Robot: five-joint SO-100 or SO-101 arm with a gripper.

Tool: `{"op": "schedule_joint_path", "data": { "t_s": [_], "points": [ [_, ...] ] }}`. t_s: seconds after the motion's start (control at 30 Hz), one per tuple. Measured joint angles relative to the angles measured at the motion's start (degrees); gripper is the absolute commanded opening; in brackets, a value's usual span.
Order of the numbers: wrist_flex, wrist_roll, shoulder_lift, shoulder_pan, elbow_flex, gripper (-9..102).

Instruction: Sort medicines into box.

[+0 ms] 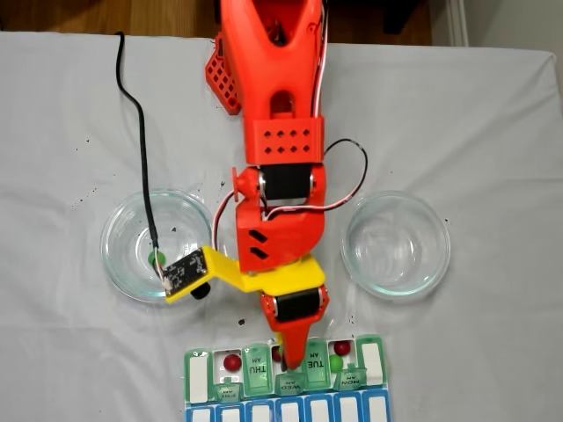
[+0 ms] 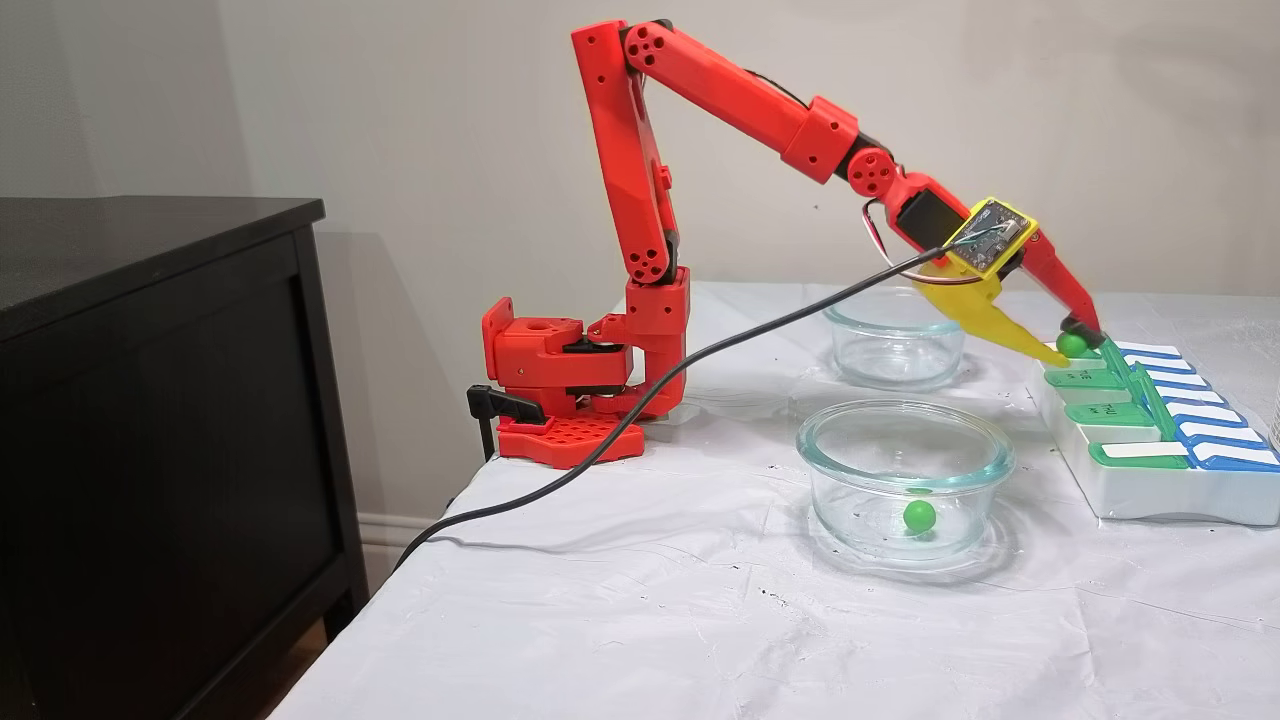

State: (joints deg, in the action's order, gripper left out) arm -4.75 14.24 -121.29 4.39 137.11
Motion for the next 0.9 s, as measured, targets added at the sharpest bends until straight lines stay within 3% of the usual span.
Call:
{"op": "schedule_joint_path", "data": {
  "t_s": [0.7, 0.9],
  "points": [
    [10.4, 1.0, 7.6, 0.0, 0.0, 0],
    [14.0, 2.9, 7.9, 0.0, 1.3, 17]
  ]
}}
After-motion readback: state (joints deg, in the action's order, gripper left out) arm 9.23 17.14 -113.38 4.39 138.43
